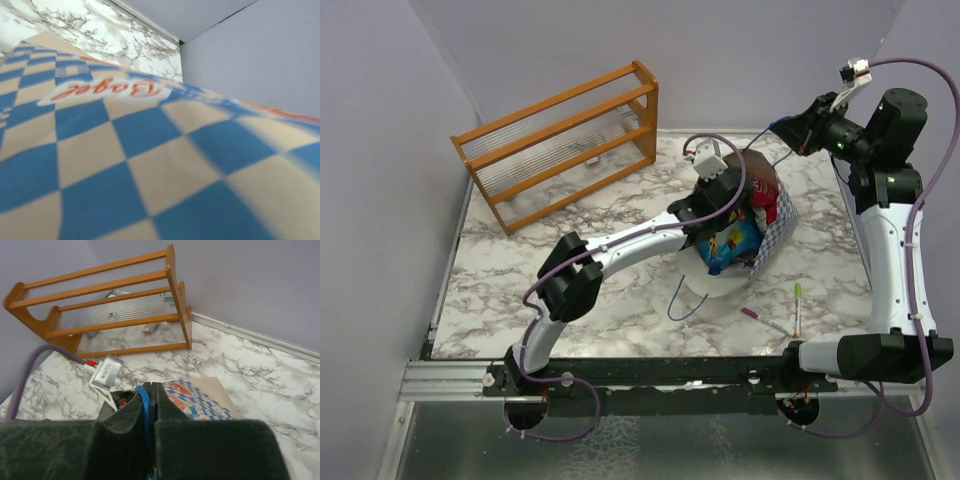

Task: Take the snacks out of the paper bag
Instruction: Take out the snack from the paper bag.

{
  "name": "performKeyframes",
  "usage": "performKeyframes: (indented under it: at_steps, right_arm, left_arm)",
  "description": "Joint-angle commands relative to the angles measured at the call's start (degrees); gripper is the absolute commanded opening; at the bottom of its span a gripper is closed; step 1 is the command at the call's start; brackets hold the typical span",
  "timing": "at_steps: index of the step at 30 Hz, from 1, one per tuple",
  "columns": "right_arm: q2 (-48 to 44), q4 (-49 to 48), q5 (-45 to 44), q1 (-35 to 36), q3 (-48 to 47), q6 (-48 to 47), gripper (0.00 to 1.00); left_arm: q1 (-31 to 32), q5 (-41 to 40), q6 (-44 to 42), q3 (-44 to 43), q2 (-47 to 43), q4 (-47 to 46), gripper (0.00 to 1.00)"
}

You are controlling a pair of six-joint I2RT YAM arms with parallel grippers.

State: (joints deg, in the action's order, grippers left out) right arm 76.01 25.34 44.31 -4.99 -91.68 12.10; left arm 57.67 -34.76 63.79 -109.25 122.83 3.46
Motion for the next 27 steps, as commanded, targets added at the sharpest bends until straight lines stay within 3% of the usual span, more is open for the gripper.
performKeyframes:
  at_steps: [1, 18, 27]
  right_arm:
    - [-3.3, -4.8, -6.1, -0.3, 1.1, -0.9, 0.01]
    - [-1.2, -1.5, -25.6, -0.3, -3.3, -0.2, 0.01]
    - [2.7, 2.0, -30.3, -0.3, -6.3, -0.5, 0.01]
  left_arm:
    - [-0.1, 3.2, -2.8, 5.1, -10.3, -6.9, 0.00]
    - [0.0, 12.1, -13.6, 9.1, -22.2, -8.7, 0.00]
    - [-0.1, 15.7, -21.9, 11.8, -31.1, -9.0, 0.00]
